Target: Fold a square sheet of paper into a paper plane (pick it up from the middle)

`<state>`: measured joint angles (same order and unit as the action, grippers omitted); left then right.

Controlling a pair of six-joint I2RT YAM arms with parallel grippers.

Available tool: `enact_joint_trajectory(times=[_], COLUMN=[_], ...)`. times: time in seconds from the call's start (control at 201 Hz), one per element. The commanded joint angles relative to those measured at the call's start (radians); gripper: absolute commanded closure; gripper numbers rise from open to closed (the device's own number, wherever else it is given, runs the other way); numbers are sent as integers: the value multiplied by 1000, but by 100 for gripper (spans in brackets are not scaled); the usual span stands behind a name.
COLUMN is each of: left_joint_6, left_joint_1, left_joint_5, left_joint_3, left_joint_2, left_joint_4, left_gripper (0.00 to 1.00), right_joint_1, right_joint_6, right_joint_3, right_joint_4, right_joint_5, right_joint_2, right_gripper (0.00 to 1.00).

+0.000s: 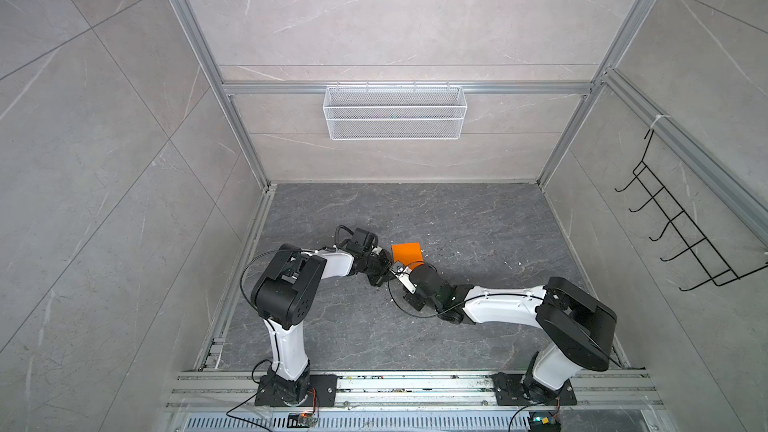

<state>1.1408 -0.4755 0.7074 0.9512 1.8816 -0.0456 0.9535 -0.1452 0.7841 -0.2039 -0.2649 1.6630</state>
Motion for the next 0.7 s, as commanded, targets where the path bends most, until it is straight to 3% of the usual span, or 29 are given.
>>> enact_joint_trajectory(times=[0.0,0.075,0.189,0.348,0.547,0.692], left_joint_6=[7,-1,-49,-167,-231,-254], left_joint_1=[11,24,83,157,142,99], left_joint_5=[10,10,2,1,26,41], left_joint_3=[13,2,-19,2,71,125], left_joint_2=[-50,-64,-121,-198,-169,-87], left_joint_4=[4,9,49,133,137,134], left_gripper=[91,87,71,57,57,64], right_joint_1=[1,0,-4,-22,-37,-41], right_joint_6=[9,18,44,108,190,224], right_joint_3=[33,41,34,14,-13,-22], right_joint_4=[19,34,46,64,36,-1], right_joint_5=[16,25,69,215,389,488], right_joint_2=[23,19,-6,-63,-92,-82], right_gripper=[85,92,94,94,94,93])
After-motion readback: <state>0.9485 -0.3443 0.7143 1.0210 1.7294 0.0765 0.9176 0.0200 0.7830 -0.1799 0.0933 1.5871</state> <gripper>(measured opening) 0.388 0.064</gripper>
